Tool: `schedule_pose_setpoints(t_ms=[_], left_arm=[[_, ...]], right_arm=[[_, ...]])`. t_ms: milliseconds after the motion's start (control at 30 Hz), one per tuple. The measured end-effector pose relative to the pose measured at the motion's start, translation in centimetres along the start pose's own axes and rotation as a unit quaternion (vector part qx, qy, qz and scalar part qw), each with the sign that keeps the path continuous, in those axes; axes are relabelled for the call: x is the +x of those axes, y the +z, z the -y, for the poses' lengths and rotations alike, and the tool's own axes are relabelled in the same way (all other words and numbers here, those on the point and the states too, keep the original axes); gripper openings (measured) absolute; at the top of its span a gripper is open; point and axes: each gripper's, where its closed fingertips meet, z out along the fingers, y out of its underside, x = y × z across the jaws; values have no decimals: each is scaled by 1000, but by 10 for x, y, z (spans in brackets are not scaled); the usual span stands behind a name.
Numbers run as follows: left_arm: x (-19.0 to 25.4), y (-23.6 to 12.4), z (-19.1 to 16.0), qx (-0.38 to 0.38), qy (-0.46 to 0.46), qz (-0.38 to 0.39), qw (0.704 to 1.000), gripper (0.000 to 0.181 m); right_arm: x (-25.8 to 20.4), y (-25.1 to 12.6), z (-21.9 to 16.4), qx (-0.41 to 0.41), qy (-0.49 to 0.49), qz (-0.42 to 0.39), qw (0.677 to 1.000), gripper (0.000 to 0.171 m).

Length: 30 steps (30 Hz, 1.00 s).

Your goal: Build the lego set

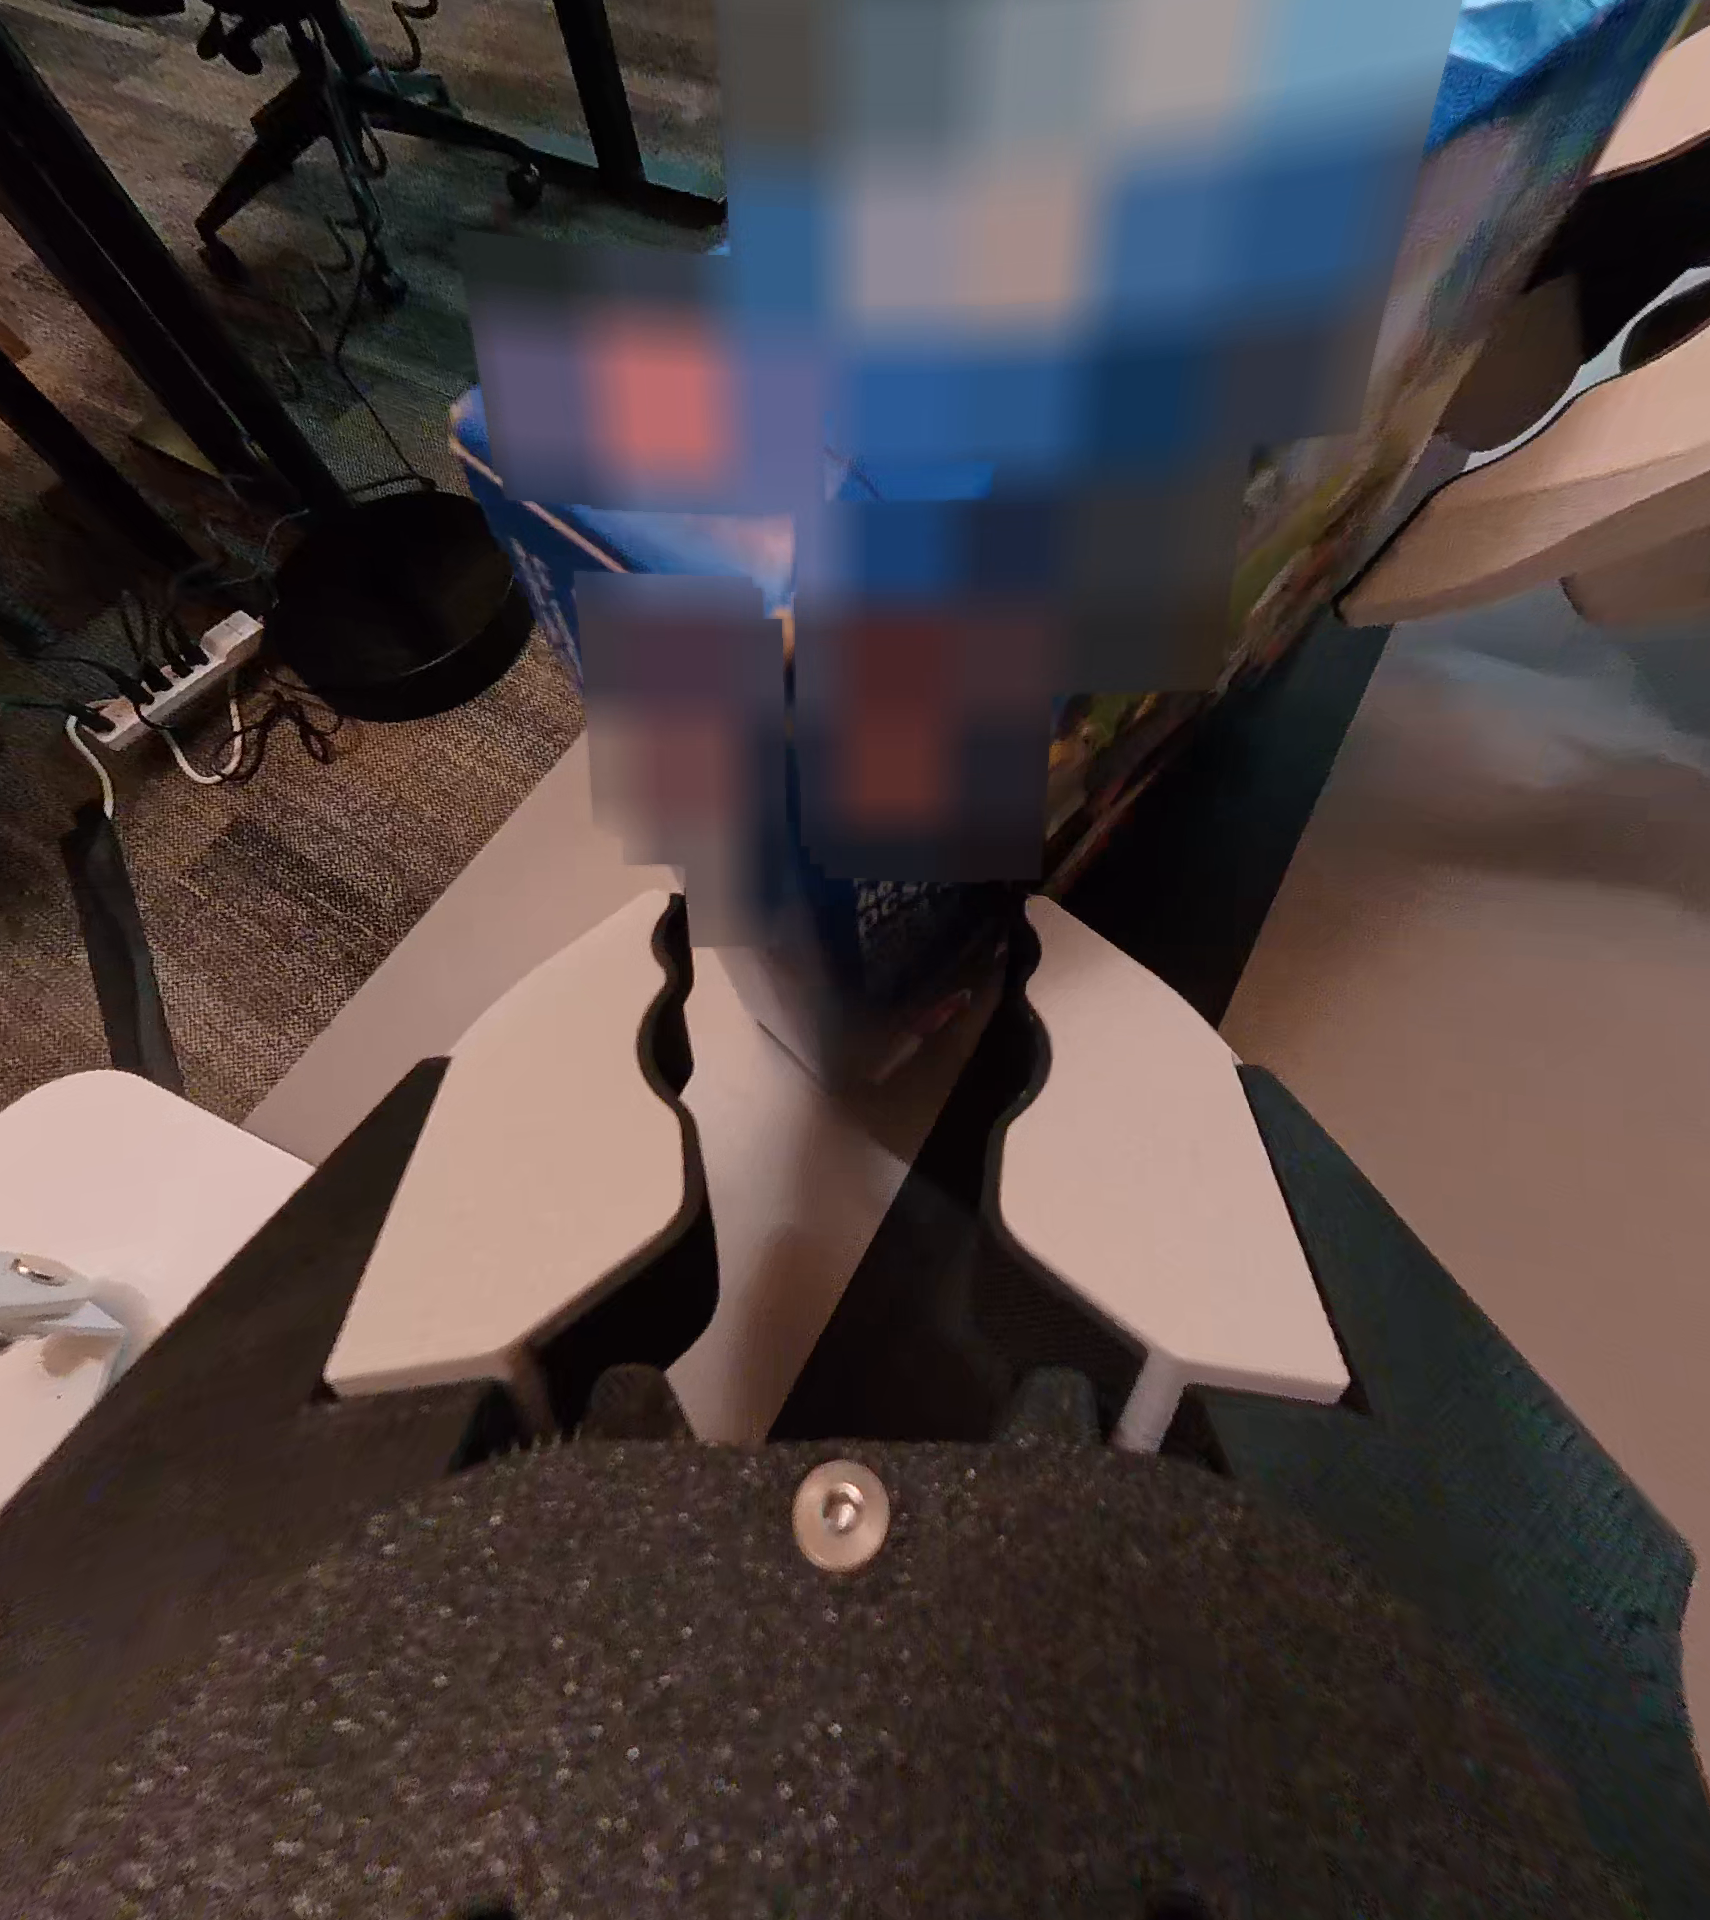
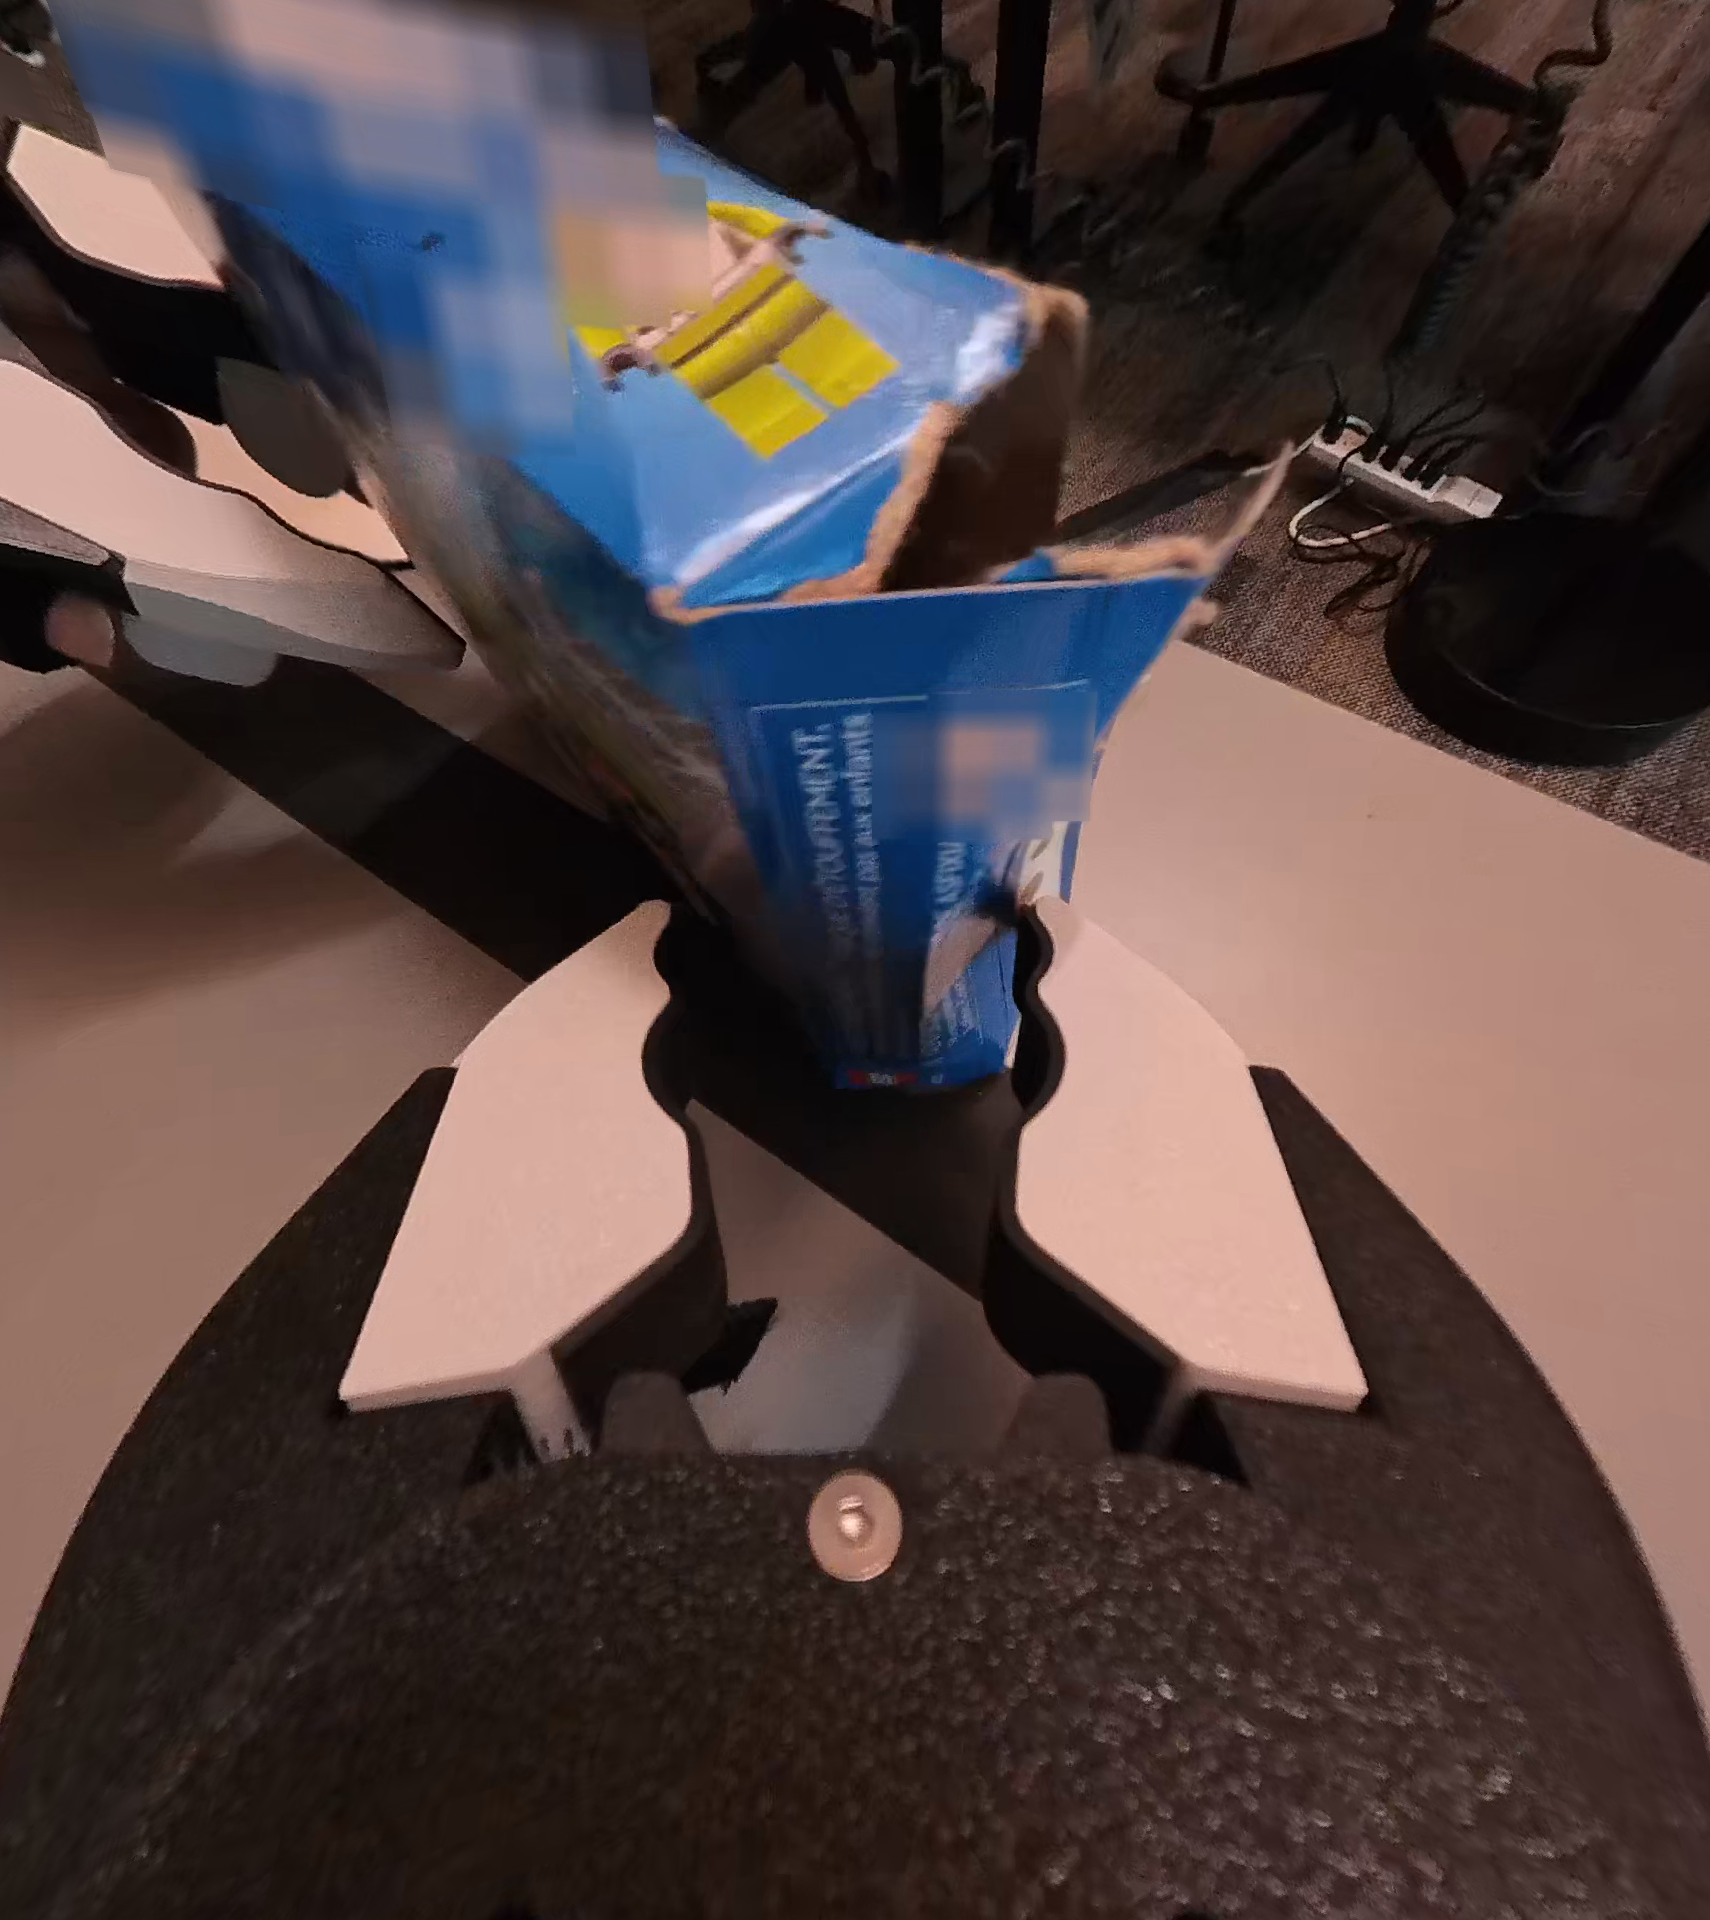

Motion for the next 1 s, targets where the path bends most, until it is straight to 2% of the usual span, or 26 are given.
schedule_pose_setpoints(t_ms=[433,567,633,733,800,833,867,900,1000], left_arm=[[-10,5,-9,-18,-3,20,1000,57],[-18,29,-19,-55,-43,35,997,53],[-25,37,-24,-81,-50,59,994,43],[-24,34,-25,-95,-65,42,992,40],[-23,29,-27,-97,-58,33,993,39],[-21,27,-28,-95,-52,23,994,30],[-18,25,-28,-90,-50,20,995,13],[-17,23,-26,-82,-46,22,995,7],[-14,18,-33,-118,-38,25,992,13]], right_arm=[[11,4,-5,-3,1,-16,1000,62],[17,23,0,-6,32,-26,999,51],[29,28,4,-11,43,-70,997,23],[30,28,4,-19,53,-58,997,18],[28,25,-1,-22,49,-50,997,1],[23,24,-3,-20,44,-37,998,0],[15,25,-5,-21,47,-20,998,0],[5,26,-7,-23,47,-3,999,0],[-19,24,-10,-28,15,2,999,0]])
